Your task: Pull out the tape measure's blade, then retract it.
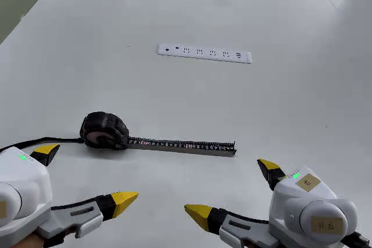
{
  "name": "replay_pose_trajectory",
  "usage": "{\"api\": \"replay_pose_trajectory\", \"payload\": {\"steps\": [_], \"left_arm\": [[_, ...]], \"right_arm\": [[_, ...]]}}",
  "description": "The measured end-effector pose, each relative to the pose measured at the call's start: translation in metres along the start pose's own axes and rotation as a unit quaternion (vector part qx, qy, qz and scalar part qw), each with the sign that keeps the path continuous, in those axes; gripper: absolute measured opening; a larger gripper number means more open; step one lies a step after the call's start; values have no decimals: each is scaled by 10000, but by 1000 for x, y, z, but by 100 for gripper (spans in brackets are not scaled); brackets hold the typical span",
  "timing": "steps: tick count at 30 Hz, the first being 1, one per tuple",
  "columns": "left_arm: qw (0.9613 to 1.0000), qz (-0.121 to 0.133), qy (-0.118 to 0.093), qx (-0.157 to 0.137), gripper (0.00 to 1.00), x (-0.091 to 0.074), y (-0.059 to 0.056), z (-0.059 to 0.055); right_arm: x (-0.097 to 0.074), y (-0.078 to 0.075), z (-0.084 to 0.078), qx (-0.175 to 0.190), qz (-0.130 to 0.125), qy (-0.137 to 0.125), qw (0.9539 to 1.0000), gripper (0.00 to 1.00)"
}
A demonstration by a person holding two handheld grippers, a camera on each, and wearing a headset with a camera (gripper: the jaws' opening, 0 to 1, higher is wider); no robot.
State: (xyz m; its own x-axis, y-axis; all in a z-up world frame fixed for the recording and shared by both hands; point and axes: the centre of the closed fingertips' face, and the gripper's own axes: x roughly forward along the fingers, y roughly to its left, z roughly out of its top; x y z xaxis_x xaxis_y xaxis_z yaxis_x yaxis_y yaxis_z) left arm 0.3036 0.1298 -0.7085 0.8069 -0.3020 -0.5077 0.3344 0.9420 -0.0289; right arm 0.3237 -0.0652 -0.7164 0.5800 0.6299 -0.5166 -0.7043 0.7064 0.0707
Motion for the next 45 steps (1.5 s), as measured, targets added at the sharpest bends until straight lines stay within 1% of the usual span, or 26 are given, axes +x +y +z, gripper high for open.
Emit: {"api": "replay_pose_trajectory", "payload": {"steps": [9,12,14,17,22,25,29,34,38,43,45], "left_arm": [[10000,41,7,-44,99,1,2,0],[10000,47,9,-27,99,1,1,0],[10000,61,5,-68,99,2,1,0],[9999,94,-20,-90,99,3,1,1],[9998,128,-9,-126,99,6,2,1],[9998,98,1,-162,99,9,1,0],[9997,125,16,-186,99,13,2,0],[9996,179,40,-206,99,17,5,0],[9993,253,17,-275,99,21,8,2],[9988,325,17,-355,99,28,12,3],[9986,349,24,-397,99,29,13,4]], "right_arm": [[0,-2,-1,-27,26,17,10000,99],[0,-3,0,-55,49,0,10000,99],[0,-4,2,-44,42,-40,10000,99],[0,-6,2,-59,42,-34,10000,99],[3,-7,1,-65,116,-2,9999,99],[5,-8,0,-108,189,33,9998,99],[7,-10,0,-191,272,34,9994,99],[10,-16,0,-254,331,88,9991,99],[12,-21,-5,-326,437,194,9983,96],[16,-26,-12,-381,578,356,9970,96],[18,-29,-14,-423,594,400,9965,96]]}}
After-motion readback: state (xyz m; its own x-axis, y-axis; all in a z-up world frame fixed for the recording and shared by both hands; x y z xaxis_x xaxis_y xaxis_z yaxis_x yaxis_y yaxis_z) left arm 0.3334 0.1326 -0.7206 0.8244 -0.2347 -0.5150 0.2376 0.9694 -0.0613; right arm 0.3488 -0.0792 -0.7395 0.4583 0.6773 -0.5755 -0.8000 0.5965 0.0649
